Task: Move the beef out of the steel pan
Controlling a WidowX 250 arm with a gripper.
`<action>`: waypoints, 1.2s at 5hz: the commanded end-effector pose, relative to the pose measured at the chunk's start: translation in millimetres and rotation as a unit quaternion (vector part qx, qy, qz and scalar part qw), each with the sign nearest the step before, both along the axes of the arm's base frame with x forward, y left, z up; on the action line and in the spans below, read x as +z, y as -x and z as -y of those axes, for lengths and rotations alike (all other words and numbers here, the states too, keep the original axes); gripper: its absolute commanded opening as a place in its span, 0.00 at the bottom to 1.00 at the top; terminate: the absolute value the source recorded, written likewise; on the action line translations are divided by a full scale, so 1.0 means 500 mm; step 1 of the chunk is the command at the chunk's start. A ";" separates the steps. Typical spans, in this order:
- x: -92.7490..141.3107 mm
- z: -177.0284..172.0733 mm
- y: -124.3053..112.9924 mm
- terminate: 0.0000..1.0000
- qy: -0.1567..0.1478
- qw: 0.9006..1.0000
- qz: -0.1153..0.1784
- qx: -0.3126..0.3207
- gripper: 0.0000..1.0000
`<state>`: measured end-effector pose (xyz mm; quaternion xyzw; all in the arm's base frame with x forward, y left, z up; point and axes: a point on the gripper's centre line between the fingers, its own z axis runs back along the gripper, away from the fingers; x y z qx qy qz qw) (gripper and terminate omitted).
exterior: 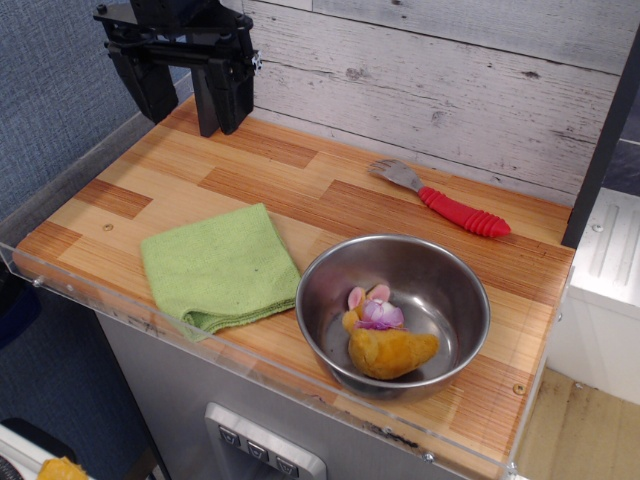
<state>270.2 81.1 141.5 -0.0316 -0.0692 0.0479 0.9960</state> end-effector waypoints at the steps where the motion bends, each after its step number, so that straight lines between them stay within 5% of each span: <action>1: 0.000 0.000 0.000 0.00 0.000 1.000 0.000 0.000 1.00; 3: -0.035 0.004 0.021 0.00 0.050 0.989 -0.019 0.141 1.00; 4: -0.046 0.044 0.026 0.00 0.090 0.972 -0.013 0.217 1.00; 6: -0.044 0.154 0.019 0.00 0.082 0.979 0.010 0.189 1.00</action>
